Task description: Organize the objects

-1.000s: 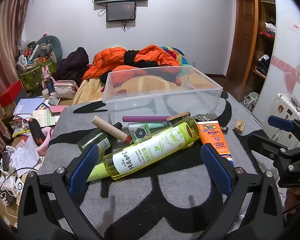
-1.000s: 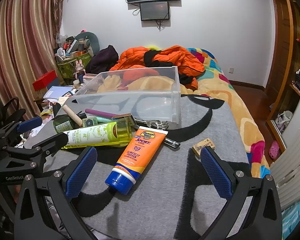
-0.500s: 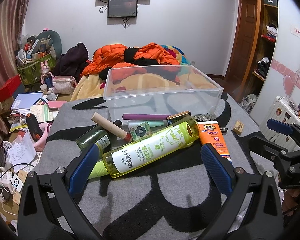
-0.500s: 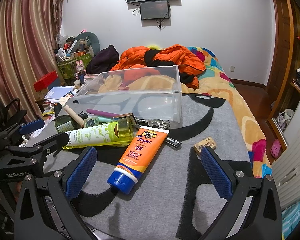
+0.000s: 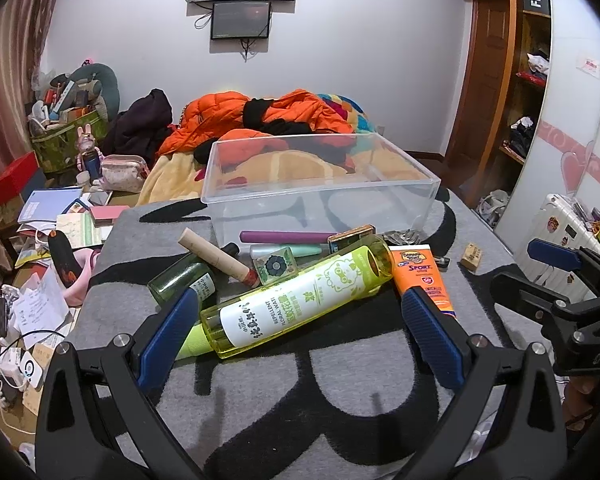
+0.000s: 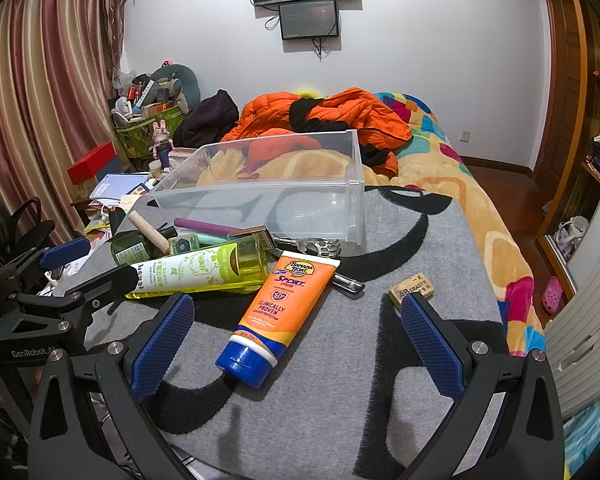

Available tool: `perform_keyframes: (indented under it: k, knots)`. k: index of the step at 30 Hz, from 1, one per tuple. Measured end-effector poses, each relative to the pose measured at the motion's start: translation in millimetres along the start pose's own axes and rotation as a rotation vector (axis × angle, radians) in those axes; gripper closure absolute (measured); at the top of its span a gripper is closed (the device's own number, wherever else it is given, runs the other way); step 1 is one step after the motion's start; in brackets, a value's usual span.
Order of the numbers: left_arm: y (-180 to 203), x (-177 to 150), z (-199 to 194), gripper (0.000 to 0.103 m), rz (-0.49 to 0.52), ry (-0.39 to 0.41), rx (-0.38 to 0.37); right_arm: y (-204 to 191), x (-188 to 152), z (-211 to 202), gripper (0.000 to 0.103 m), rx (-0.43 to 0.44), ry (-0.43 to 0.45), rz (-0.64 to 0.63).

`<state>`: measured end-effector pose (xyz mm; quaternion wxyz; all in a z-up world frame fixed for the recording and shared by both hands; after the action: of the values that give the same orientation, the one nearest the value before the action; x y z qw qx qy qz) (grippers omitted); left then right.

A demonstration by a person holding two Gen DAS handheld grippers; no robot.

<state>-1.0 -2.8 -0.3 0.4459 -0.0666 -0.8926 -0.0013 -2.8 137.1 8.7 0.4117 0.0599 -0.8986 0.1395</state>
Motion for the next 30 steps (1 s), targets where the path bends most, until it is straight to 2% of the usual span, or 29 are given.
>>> perform_keyframes:
  k: [9,11,13,25,28,30]
  knots:
    - [-5,-4,3,0.001,-0.013,0.007,-0.027,-1,-3,7,0.000,-0.008,-0.021,0.013]
    - [-8,-5,6,0.013,-0.018,-0.001,-0.031,0,-4,11,0.000,-0.004,-0.033,0.016]
    - [-13,-5,11,0.017,-0.027,-0.018,-0.038,0,-4,17,0.000,-0.003,-0.049,0.019]
    - [-76,-1,45,0.017,-0.129,-0.067,0.015,5,2,56,0.001,-0.001,-0.141,0.068]
    - [-88,0,60,0.019,-0.163,-0.090,0.007,5,4,67,0.006,-0.001,-0.160,0.074]
    - [-94,0,70,0.027,-0.181,-0.106,-0.003,6,5,74,0.010,0.002,-0.174,0.076]
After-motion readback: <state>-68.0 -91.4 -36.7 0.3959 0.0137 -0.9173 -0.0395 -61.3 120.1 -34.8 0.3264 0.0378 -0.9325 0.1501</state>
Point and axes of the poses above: each gripper's, at about its wrist camera, not at the fingertips, and z roughly the way its jaws point, y to its right, x to its top, the point moved 1 cm from there along z, roughly the way its jaws point, and after that the axes turned 10 degrees about z, right-handed, at the moved point
